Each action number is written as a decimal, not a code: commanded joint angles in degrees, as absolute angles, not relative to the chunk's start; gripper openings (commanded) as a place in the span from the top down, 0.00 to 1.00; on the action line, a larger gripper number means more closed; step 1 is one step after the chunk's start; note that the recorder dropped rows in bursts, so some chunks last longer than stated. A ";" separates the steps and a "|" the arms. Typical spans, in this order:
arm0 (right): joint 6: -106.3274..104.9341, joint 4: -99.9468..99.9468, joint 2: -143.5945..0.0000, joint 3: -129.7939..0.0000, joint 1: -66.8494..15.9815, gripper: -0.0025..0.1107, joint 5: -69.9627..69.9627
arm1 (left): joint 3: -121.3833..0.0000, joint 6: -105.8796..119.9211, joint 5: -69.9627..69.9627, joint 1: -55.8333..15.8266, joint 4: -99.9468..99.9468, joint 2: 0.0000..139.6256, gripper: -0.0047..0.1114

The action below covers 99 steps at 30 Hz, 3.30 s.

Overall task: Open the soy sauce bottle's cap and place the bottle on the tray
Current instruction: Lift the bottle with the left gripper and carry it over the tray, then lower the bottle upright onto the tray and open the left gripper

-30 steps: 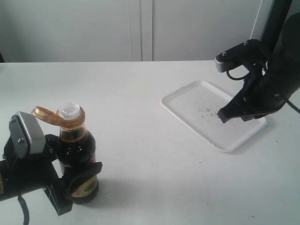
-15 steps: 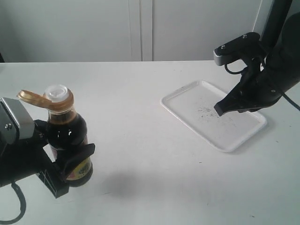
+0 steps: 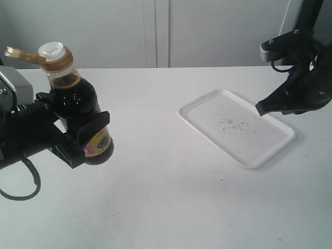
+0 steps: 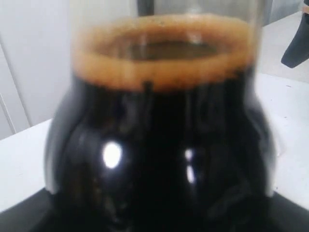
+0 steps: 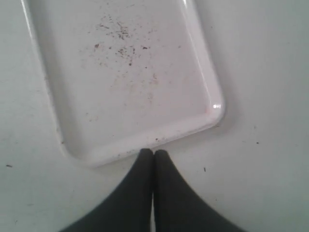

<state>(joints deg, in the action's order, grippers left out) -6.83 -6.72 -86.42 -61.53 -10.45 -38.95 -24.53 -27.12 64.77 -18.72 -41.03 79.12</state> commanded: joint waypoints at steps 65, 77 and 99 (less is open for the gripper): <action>-5.81 -1.74 -92.92 -60.59 4.06 0.98 -25.66 | -97.09 -37.80 50.50 -41.34 -34.26 129.60 0.96; -5.81 -1.74 -92.92 -60.59 4.06 0.98 -25.07 | -105.46 -38.39 43.13 -44.09 -35.21 134.76 0.96; -5.81 -1.46 -92.92 -60.59 4.06 0.98 -25.11 | -107.08 -38.83 41.54 -44.09 -35.08 137.76 0.96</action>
<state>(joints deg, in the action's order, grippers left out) -6.01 -1.54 -92.99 -60.79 3.66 -25.50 -105.75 -38.20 38.24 -44.05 -35.63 138.33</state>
